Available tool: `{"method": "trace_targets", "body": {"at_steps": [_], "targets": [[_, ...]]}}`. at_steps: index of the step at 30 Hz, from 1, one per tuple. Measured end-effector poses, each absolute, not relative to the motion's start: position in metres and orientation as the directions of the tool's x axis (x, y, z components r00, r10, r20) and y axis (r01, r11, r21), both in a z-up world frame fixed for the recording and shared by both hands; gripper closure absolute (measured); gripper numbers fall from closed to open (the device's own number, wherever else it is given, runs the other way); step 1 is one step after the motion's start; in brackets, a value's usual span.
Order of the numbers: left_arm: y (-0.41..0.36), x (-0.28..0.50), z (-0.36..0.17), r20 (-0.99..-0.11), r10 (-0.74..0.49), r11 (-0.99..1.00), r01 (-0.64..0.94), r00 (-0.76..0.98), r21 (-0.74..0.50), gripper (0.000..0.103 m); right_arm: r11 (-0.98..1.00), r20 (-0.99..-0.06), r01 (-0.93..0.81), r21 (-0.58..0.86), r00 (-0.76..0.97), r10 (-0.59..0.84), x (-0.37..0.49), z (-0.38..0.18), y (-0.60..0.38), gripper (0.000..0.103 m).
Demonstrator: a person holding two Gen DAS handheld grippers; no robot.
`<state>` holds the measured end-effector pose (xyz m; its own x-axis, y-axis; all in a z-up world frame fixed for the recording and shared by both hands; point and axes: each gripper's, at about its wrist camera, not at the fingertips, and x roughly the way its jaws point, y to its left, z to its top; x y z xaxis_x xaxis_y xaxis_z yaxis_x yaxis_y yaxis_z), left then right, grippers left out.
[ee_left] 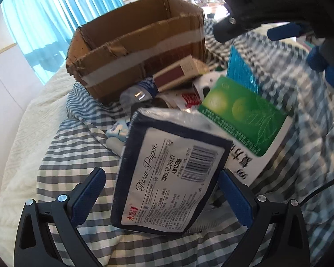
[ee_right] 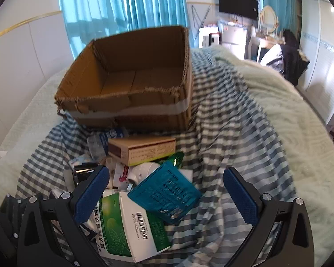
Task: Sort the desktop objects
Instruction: 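Grasp the white tissue paper pack with the left gripper while the right grasps the silver blister pack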
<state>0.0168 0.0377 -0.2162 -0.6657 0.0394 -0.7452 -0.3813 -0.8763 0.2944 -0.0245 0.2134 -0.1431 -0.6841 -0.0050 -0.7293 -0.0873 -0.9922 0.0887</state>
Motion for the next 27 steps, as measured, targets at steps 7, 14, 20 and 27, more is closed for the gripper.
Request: {"method": "trace_targets", "body": {"at_steps": [7, 14, 20, 27], "targets": [[0.033, 0.009, -0.234, -0.768, 0.042, -0.875, -0.394, -0.639, 0.28, 0.0, -0.989, -0.788, -0.113, 0.099, -0.615, -0.009, -0.042, -0.176, 0.209, 0.002], [0.024, -0.001, -0.24, -0.783, 0.115, -0.892, -0.411, -0.612, 0.19, 0.022, -0.982, -0.826, -0.159, 0.098, -0.564, 0.009, -0.049, -0.193, 0.216, 0.026], [0.018, -0.001, -0.231, -0.773, 0.145, -0.902, -0.404, -0.618, 0.153, 0.055, -0.984, -0.822, -0.15, 0.093, -0.57, 0.01, -0.046, -0.189, 0.213, 0.058], [0.014, 0.002, -0.217, -0.756, 0.163, -0.908, -0.396, -0.634, 0.136, 0.067, -0.982, -0.801, -0.178, 0.064, -0.597, 0.056, -0.035, -0.173, 0.224, 0.08]]}}
